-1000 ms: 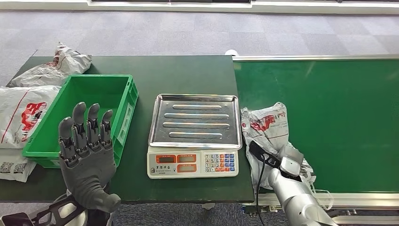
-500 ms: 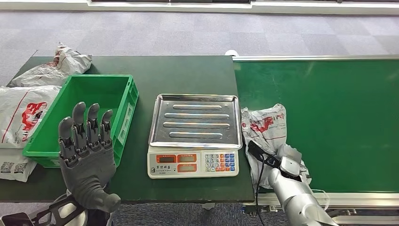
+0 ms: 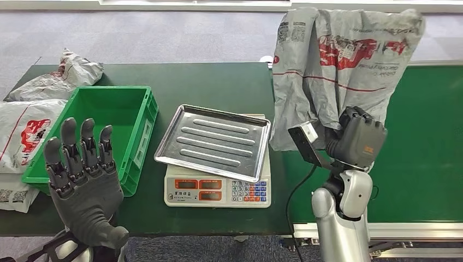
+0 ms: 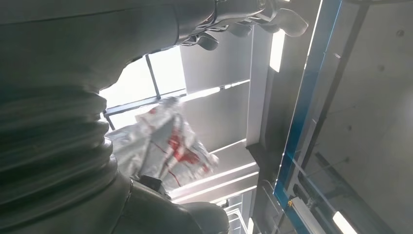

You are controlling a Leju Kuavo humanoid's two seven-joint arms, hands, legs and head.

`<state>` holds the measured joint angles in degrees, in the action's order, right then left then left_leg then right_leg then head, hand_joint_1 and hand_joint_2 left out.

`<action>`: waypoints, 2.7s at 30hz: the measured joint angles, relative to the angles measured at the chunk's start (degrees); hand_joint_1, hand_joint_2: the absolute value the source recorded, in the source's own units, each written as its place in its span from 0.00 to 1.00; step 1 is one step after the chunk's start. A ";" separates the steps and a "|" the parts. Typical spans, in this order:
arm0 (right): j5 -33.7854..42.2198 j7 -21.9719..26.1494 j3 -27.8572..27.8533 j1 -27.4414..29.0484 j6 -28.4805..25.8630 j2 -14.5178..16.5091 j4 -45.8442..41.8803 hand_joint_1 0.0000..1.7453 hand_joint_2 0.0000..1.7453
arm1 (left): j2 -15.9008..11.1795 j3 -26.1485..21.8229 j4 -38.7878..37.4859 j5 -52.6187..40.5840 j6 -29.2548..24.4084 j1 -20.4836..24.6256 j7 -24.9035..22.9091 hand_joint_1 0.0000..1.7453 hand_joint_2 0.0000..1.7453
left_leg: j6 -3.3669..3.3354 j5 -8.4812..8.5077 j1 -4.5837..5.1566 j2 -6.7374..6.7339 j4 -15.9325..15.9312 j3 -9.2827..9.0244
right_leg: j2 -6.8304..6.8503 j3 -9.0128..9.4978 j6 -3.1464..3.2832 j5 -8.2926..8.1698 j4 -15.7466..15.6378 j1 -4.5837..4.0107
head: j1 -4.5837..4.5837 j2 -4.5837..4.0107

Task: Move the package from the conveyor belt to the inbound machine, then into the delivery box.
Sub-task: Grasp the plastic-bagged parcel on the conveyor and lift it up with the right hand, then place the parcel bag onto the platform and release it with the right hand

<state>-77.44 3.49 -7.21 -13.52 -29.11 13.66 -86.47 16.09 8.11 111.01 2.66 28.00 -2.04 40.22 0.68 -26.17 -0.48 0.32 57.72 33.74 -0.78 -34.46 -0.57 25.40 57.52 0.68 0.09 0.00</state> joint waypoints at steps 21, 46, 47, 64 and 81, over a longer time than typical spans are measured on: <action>16.93 13.67 10.13 -3.28 2.61 2.25 0.69 1.00 1.00 | 0.00 0.29 -2.57 0.73 2.62 1.75 -0.02 0.00 1.00 | 0.11 0.01 -0.02 -0.31 -0.03 0.11 | -0.19 -0.05 0.07 -0.07 0.03 -0.05 | -0.01 0.00; 22.28 11.29 30.52 -16.95 3.46 7.82 23.68 1.00 1.00 | -0.13 2.15 -5.75 0.58 1.78 4.90 -0.04 0.00 1.00 | 0.26 0.27 -0.13 -0.03 -0.02 0.10 | -0.04 -0.16 0.23 -0.17 0.05 -0.19 | 0.00 0.00; 22.41 10.87 31.24 -17.13 3.17 7.84 23.99 1.00 1.00 | -0.13 2.19 -5.75 0.58 1.67 5.07 -0.04 0.00 1.00 | 0.26 0.27 -0.13 -0.03 -0.02 0.10 | -0.04 -0.16 0.23 -0.17 0.05 -0.20 | 0.00 0.00; 16.61 2.55 32.68 -20.76 -3.13 7.87 32.30 0.00 0.00 | -0.13 2.21 -5.75 -0.49 0.17 5.84 -0.02 0.00 1.00 | 0.26 0.27 -0.12 -0.03 -0.02 0.11 | -0.03 -0.16 0.22 -0.17 0.05 -0.19 | 0.00 0.00; 9.20 -1.88 32.56 -22.00 -10.50 7.86 35.28 0.00 0.00 | -0.14 2.21 -5.75 -0.54 -2.47 6.39 -0.02 0.00 1.00 | 0.26 0.27 -0.12 -0.03 -0.02 0.11 | -0.04 -0.17 0.22 -0.17 0.05 -0.18 | 0.00 0.00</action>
<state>-68.24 1.61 25.34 -35.52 -39.61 21.52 -51.19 15.94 10.32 105.26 2.12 25.53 4.34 40.19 0.95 -25.90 -0.60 0.29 57.70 33.85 -0.82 -34.63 -0.35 25.23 57.56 0.50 0.09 0.00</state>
